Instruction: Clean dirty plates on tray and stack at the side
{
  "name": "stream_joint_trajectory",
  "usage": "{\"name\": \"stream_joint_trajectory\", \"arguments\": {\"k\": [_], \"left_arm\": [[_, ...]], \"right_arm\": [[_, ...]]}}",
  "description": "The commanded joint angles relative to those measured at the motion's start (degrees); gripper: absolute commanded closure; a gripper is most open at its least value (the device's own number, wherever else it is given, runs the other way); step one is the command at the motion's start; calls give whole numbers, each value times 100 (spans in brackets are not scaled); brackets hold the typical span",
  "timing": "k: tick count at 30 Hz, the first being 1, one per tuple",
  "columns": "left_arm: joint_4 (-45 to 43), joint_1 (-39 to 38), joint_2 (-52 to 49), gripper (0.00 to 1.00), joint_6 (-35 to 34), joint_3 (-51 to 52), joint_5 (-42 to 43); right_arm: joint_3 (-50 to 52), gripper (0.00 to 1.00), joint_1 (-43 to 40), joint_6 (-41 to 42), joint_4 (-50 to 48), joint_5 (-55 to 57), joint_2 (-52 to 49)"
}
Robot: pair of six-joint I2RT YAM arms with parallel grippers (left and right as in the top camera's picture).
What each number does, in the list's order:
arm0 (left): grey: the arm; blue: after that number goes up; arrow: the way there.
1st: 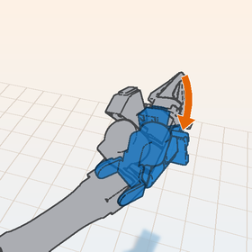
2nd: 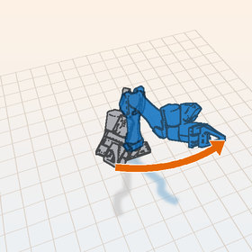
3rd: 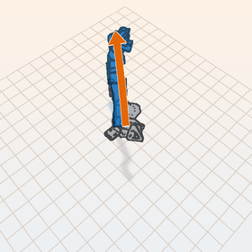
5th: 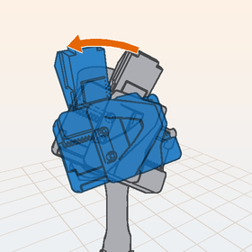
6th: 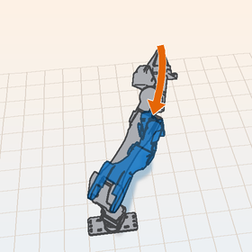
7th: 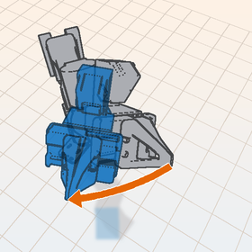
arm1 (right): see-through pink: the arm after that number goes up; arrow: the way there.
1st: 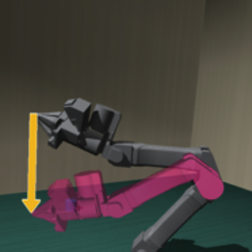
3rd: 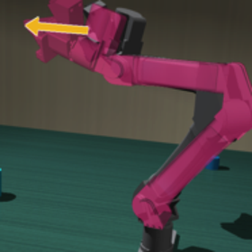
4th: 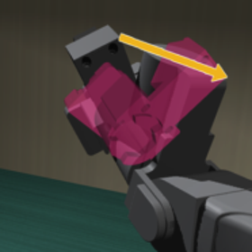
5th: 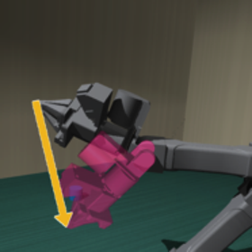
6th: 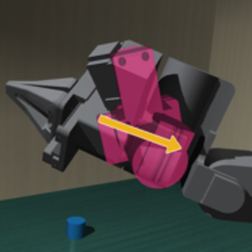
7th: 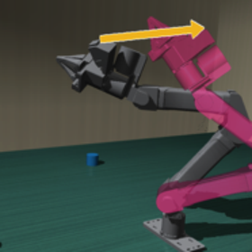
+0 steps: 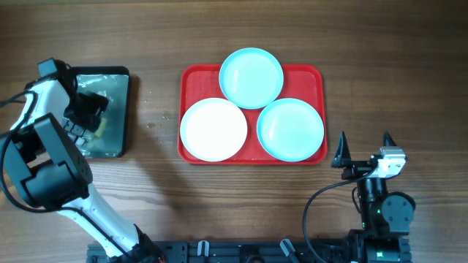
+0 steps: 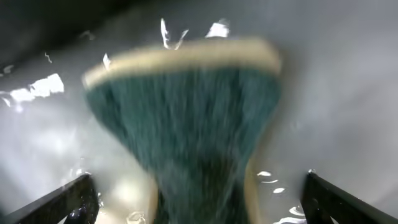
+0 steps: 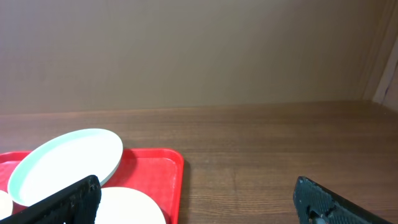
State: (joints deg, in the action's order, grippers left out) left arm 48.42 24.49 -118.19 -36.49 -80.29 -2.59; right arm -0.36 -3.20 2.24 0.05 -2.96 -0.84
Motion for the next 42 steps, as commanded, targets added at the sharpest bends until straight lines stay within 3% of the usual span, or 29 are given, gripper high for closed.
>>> {"name": "stream_joint_trajectory", "arguments": {"k": [1,2,4,5,8,10,11,12,13,21,24,25,27,30,32,38,42], "left_arm": [[136,-11,-205,0,2,155,717],[131,-9,-205,0,2,155,680],[87,-9,-205,18,2,155,492],[63,-9,-205,47,2,155,363],[13,-9,-205,95,0,155,31],[-68,-9,-205,94,2,155,-57],[-129,-9,-205,76,2,155,-72],[-197,-9,-205,46,2,155,-101],[-264,-9,-205,0,2,155,-195],[-516,-9,-205,0,2,155,-459],[-522,-9,-203,6,2,155,-466],[-538,-9,-203,17,2,155,-483],[-542,-9,-203,57,2,153,-483],[-562,-9,-192,73,2,153,-483],[-555,-9,-146,96,2,153,-483],[-424,-11,402,96,0,153,-433],[-382,-11,1320,96,0,153,-17]], "right_arm": [[7,0,-24,-61,-15,-85,31],[7,0,-24,-61,-15,-87,31],[7,0,-24,-61,-15,-85,31],[7,0,-24,-59,-15,-85,31],[7,0,-24,-59,-15,-85,31],[7,0,-24,-61,-15,-87,31],[7,1,-24,-61,-15,-85,31],[7,0,-24,-61,-15,-85,31],[7,0,-24,-63,-15,-85,31],[7,0,-24,-61,-15,-85,31],[7,0,-24,-61,-15,-85,31],[7,0,-24,-61,-15,-85,31],[7,0,-24,-59,-15,-85,31],[7,0,-24,-61,-15,-85,31],[7,0,-24,-61,-15,-87,31],[7,0,-24,-59,-15,-87,31],[7,0,-24,-59,-15,-85,31]]}}
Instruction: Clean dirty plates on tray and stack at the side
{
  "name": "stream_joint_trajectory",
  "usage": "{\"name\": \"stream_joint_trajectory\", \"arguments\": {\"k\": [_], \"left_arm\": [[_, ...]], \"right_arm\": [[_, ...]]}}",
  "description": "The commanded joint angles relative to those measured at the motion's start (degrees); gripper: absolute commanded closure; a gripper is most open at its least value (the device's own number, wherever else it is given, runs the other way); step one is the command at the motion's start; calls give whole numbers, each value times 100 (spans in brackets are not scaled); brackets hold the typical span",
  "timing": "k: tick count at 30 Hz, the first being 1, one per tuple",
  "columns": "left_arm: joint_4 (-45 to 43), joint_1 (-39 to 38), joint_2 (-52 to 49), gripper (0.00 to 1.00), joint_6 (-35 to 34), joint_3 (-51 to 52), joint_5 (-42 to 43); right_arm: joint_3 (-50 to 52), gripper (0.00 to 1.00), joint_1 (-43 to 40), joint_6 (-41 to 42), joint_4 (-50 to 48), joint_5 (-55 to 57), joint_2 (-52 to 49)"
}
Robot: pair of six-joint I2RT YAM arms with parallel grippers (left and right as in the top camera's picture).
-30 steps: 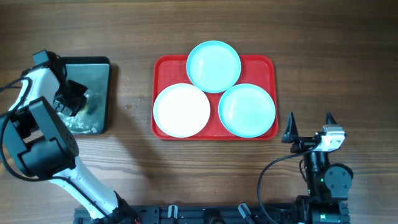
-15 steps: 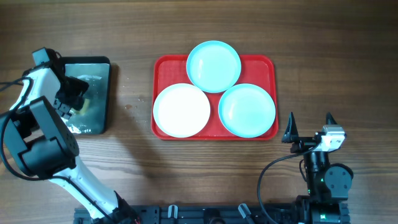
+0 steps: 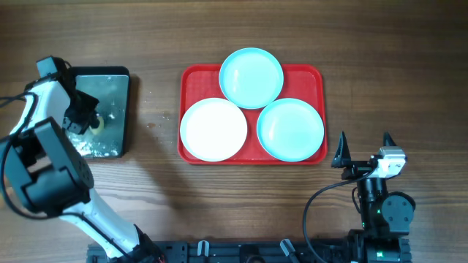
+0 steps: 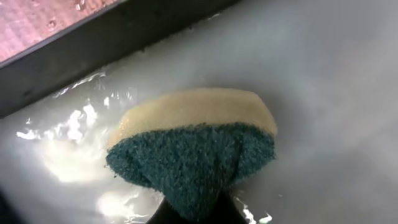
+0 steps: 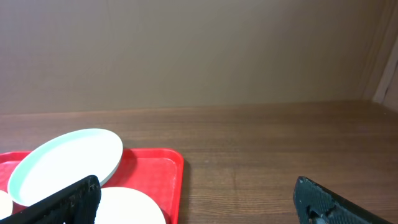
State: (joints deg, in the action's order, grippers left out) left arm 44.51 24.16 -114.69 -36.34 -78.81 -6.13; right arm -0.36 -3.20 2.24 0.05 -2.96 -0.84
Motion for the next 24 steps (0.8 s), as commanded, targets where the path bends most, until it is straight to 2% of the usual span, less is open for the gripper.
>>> {"name": "stream_joint_trajectory", "arguments": {"k": [1,4,8,12,15,18,21,24], "left_arm": [[9,22,1167,96,-17,4,461],[55,-4,1823,96,-15,4,1001],[72,-31,2337,96,-15,7,1073],[-149,-72,2052,96,-39,321,1040],[-544,-111,1453,96,-33,767,1010],[-557,-39,992,96,-11,809,973],[-428,35,1143,96,79,708,1119],[-236,72,1696,96,723,426,1840]], "right_arm": [[7,0,-24,-61,-15,-85,31],[7,0,-24,-61,-15,-85,31],[7,0,-24,-59,-15,-85,31],[7,0,-24,-61,-13,-85,31],[7,0,-24,-59,-15,-85,31],[7,0,-24,-63,-15,-85,31],[7,0,-24,-59,-15,-87,31],[7,0,-24,-61,-15,-87,31]]}}
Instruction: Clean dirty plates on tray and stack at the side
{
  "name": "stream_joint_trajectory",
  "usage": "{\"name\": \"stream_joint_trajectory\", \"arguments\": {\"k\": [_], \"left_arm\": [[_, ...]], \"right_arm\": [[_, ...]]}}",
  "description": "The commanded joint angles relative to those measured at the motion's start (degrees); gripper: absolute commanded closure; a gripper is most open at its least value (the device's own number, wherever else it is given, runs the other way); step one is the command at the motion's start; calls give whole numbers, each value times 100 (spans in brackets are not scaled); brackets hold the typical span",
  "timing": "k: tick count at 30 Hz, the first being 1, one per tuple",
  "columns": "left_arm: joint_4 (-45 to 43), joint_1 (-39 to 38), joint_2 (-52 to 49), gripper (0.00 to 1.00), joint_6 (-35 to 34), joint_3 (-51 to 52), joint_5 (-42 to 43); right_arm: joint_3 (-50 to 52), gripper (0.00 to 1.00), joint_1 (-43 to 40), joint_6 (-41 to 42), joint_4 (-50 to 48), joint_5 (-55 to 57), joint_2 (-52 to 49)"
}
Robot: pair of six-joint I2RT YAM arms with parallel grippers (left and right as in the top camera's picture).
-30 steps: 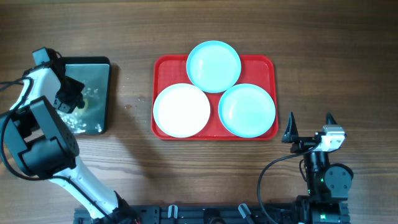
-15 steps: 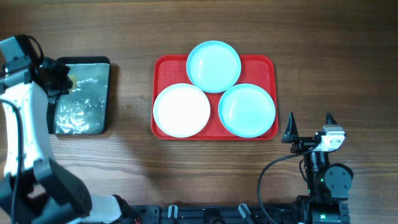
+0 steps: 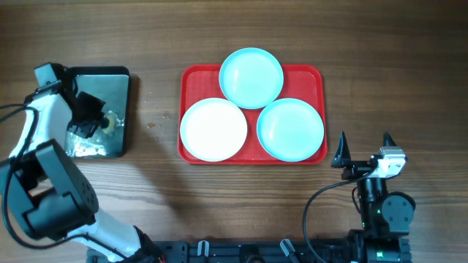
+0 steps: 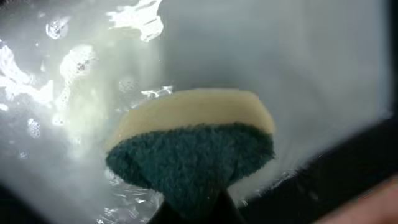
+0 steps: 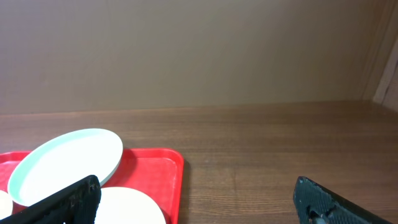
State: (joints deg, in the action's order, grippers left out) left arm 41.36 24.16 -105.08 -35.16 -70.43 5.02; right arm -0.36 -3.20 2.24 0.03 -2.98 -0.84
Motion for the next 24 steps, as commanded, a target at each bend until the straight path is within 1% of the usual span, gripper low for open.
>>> {"name": "stream_joint_trajectory", "arguments": {"k": [1,4,5,7,9,12,14,17,18,20,21,22,24], "left_arm": [[92,72,1019,96,791,-481,925],[0,72,1869,96,1005,-533,1102],[-92,72,2153,96,1185,-533,1097],[-339,72,2470,96,1451,-533,977],[-647,72,2603,96,1650,-533,634],[-870,72,2393,96,1786,-476,76],[-1025,72,2050,96,1827,-293,-166],[-1685,72,1115,96,1836,197,-192],[-1906,72,737,96,2002,280,-181],[-2004,70,341,96,2559,269,-15],[-2041,70,275,96,3003,269,186],[-2044,70,363,96,3202,236,354],[-2039,66,734,96,3191,144,396]], "right_arm": [[7,0,-24,-61,-13,-83,31],[7,0,-24,-63,-13,-83,31],[7,0,-24,-61,-13,-83,31],[7,0,-24,-61,-13,-85,31],[7,0,-24,-61,-13,-83,31],[7,0,-24,-59,-13,-83,31],[7,0,-24,-61,-13,-83,31],[7,0,-24,-61,-13,-83,31],[7,0,-24,-61,-13,-83,31],[7,0,-24,-61,-13,-83,31],[7,0,-24,-59,-13,-83,31],[7,0,-24,-61,-13,-83,31],[7,0,-24,-61,-13,-83,31]]}}
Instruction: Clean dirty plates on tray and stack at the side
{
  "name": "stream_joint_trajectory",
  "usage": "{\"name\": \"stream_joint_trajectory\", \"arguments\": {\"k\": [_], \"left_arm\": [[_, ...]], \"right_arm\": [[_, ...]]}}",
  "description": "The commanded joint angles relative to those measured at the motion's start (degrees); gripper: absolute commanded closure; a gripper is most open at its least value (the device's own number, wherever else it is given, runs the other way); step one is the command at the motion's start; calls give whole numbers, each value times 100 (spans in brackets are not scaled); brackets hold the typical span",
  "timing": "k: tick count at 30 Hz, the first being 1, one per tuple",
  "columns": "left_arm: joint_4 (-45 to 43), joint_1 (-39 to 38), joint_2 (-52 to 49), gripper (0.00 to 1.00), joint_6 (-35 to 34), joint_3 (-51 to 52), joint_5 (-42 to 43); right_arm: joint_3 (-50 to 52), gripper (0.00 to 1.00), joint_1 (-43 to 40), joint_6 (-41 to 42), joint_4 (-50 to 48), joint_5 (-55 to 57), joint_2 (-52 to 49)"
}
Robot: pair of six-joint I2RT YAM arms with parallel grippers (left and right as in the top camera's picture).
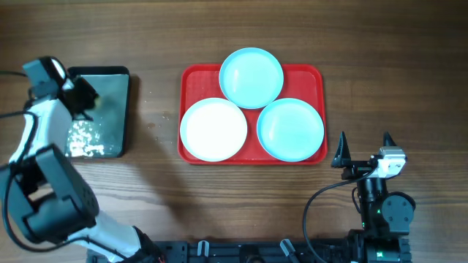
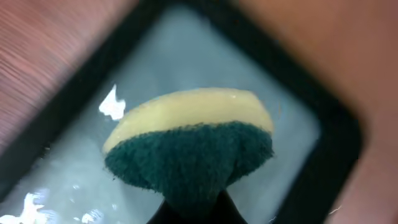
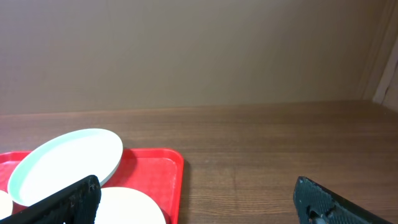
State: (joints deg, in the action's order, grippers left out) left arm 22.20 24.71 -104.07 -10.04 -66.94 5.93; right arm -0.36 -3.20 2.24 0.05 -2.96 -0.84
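A red tray (image 1: 314, 77) holds three plates: a light-blue one (image 1: 251, 77) at the back, a white one (image 1: 213, 129) front left, a light-blue one (image 1: 290, 129) front right. My left gripper (image 1: 82, 98) is shut on a yellow-and-green sponge (image 2: 189, 146), held above the far part of the black water tray (image 1: 123, 117). My right gripper (image 1: 363, 150) stands open near the table's front right, with nothing between its fingers (image 3: 68, 199). The tray's corner (image 3: 171, 168) and two plates show in the right wrist view.
The black tray of soapy water (image 2: 68, 180) lies at the table's left, with bare wood between it and the red tray. A tan wall (image 3: 199, 50) rises behind the table.
My left gripper has lifted the sponge out of the water and moved it toward the far end of the black tray. The right arm has not moved.
My left gripper stood open over the sponge in the water tray. Then it was shut on the sponge, low in the soapy water, and stayed there a moment later. Now it holds the sponge raised over the tray's far end. Plates and right arm stayed put.
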Motion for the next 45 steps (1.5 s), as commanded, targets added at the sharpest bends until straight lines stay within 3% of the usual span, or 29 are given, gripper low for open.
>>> {"name": "stream_joint_trajectory", "arguments": {"k": [1,6,11,15,20,24,27,31,35,38,40,43,45], "left_arm": [[-127,7,887,96,682,-254,304],[-323,-72,2452,96,684,-269,299],[-737,-70,1329,96,688,772,125],[-732,-70,713,96,688,772,125],[144,-168,2295,96,660,-227,861],[-72,-437,3545,96,855,-313,94],[-22,-472,3289,96,855,120,-345],[-168,-400,1829,96,859,866,-758],[581,-424,1360,96,828,269,-984],[1718,-664,2011,96,831,-916,-951],[1978,-874,2511,96,831,-1547,-826],[1912,-1222,3241,96,828,-1928,-310],[1967,-1554,3766,96,787,-1928,492]], "right_arm": [[7,0,-24,-61,-15,-85,31],[7,0,-24,-61,-15,-87,31],[7,0,-24,-61,-15,-85,31],[7,0,-24,-61,-15,-85,31],[7,0,-24,-61,-15,-85,31],[7,0,-24,-59,-15,-85,31],[7,0,-24,-61,-15,-85,31],[7,0,-24,-63,-15,-85,31],[7,0,-24,-63,-15,-85,31],[7,0,-24,-61,-15,-85,31],[7,0,-24,-59,-15,-85,31],[7,0,-24,-61,-15,-85,31],[7,0,-24,-61,-15,-87,31]]}}
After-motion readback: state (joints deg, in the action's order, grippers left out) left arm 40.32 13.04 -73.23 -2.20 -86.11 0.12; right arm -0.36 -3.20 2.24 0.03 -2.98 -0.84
